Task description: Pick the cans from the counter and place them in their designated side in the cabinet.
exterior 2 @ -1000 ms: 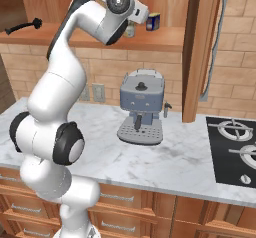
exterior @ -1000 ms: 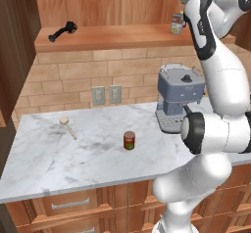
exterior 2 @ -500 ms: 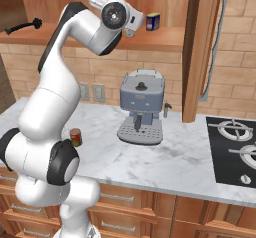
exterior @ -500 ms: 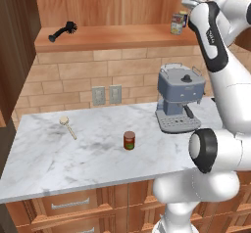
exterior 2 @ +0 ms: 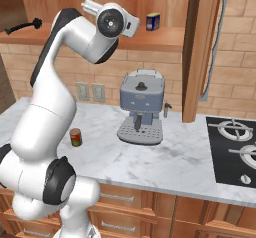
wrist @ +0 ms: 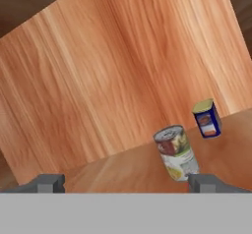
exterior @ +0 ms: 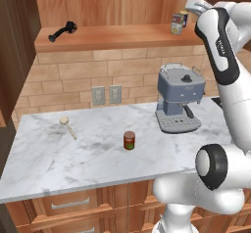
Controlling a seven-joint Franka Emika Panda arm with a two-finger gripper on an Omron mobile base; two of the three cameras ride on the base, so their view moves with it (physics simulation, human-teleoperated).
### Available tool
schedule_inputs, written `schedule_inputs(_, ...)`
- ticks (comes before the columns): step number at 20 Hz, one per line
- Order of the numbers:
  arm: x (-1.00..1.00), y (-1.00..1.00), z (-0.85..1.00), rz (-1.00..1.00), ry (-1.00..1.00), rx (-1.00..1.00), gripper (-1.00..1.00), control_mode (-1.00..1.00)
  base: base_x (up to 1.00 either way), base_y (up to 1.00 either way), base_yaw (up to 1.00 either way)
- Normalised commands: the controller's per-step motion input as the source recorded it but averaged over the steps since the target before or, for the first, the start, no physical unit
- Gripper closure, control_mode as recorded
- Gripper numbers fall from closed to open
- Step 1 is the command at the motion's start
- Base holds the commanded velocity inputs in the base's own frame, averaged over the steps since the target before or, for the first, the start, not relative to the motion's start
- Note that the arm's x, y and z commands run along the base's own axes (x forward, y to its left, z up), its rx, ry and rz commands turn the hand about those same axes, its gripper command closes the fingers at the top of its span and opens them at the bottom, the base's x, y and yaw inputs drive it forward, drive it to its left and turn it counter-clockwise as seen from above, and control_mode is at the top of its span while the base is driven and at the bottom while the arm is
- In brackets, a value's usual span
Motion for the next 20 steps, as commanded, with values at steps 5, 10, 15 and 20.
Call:
schedule_inputs(5, -0.46, 0.07, 0.00, 0.05, 0.07, 0.00, -1.00, -1.00, 0.00, 0.00, 0.00)
schedule_inputs(10, -0.50, 0.15, 0.00, 0.04, 0.04, 0.00, -1.00, -1.00, 0.00, 0.00, 0.00)
schedule_inputs(15, -0.53, 0.15, -0.06, 0.04, 0.00, -0.03, -1.00, -1.00, 0.00, 0.00, 0.00)
schedule_inputs(20, -0.49, 0.14, -0.15, 0.03, 0.00, -0.04, -1.00, -1.00, 0.00, 0.00, 0.00)
